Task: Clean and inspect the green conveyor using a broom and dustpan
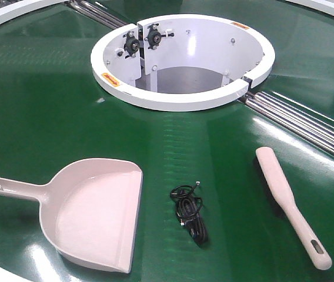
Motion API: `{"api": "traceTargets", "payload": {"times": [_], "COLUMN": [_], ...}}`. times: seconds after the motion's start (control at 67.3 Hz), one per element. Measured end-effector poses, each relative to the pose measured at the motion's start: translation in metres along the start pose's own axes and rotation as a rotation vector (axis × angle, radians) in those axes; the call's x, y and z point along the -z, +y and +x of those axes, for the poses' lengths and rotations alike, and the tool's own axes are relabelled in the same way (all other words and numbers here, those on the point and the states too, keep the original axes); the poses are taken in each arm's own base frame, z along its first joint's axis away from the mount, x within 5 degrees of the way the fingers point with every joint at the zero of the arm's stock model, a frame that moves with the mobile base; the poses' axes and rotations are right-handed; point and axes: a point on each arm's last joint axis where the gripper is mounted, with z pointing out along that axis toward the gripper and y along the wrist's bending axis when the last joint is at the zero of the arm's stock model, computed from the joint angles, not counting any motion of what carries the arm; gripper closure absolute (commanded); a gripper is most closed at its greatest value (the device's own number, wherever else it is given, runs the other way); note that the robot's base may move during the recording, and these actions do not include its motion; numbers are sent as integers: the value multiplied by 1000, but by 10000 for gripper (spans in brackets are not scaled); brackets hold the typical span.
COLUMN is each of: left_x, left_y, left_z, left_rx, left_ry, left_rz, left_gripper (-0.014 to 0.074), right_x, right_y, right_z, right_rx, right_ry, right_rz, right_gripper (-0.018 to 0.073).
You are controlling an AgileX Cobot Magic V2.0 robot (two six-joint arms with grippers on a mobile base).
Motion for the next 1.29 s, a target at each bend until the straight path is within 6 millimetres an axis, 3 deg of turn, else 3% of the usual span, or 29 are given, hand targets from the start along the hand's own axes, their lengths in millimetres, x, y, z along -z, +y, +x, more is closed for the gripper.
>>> {"api": "traceTargets", "payload": {"times": [1.04, 1.293], "left_x": [0, 2], "left_y": [0, 0], "left_z": [0, -21], "left_rx": [0, 0], "left_ry": [-3, -228], "left_rz": [0, -2], "left_gripper": [603, 603], "right_x": [0, 0], "right_y": [0, 0], "right_z": [0, 0], "right_rx": [0, 0], "right_ry": [1, 1], "right_rz": [0, 0], "right_gripper": [569, 569]}}
